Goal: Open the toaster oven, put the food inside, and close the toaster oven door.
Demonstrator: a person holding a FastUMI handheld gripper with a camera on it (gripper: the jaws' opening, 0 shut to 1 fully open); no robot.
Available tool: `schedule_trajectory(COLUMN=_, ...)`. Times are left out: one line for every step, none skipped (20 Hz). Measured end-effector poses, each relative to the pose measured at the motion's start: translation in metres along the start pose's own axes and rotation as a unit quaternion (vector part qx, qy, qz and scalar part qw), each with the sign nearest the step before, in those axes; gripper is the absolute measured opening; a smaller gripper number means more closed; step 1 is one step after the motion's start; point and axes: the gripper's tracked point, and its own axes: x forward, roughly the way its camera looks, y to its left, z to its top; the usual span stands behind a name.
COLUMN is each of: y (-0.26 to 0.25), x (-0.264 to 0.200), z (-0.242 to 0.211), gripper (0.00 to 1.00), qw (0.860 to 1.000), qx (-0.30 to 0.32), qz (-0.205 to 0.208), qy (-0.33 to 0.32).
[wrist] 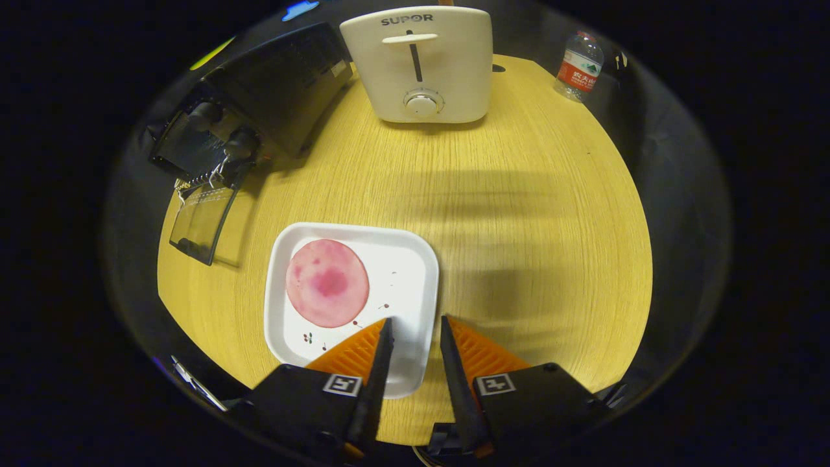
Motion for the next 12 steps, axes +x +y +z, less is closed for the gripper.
schedule_trajectory(y=0.0013, x=-0.0011, z=-0.0004, gripper=0.35, qw=1.0, qx=0.008, qz=0.001, qy=0.006)
schedule_trajectory(y=0.0017, x=-0.0029, z=0.0018, gripper=0.28, qw=1.0, qx=0.016, qz=0.003, qy=0.009)
schedule_trajectory(y=0.0022, x=0.0006, z=-0.0017, gripper=0.27, qw=1.0, qx=0.025, qz=0.005, qy=0.018)
schedule_trajectory(y=0.0005, x=0.0002, z=0.0006, gripper=0.22, qw=0.999, qx=0.027, qz=0.008, qy=0.018)
schedule_trajectory(y=0.0017, x=0.0009, z=-0.0015, gripper=0.19, qw=0.999, qx=0.029, qz=0.016, qy=0.023)
schedule_trajectory(y=0.0017, x=0.0, z=-0.0005, gripper=0.15, qw=0.999, qx=0.029, qz=0.024, qy=0.022)
schedule_trajectory(y=0.001, x=0.0009, z=-0.0001, gripper=0.15, qw=0.999, qx=0.031, qz=0.03, qy=0.023)
schedule_trajectory(y=0.0004, x=0.0015, z=-0.0003, gripper=0.15, qw=0.998, qx=0.034, qz=0.038, qy=0.021)
schedule_trajectory(y=0.0005, x=-0.0014, z=0.0004, gripper=0.1, qw=0.998, qx=0.036, qz=0.044, qy=0.023)
schedule_trajectory(y=0.0002, x=0.0014, z=0.0, gripper=0.09, qw=0.998, qx=0.04, qz=0.053, qy=0.022)
schedule_trajectory(y=0.001, x=-0.0011, z=-0.001, gripper=0.03, qw=0.997, qx=0.045, qz=0.065, qy=0.023)
schedule_trajectory(y=0.0008, x=0.0012, z=-0.0005, gripper=0.03, qw=0.996, qx=0.052, qz=0.074, qy=0.025)
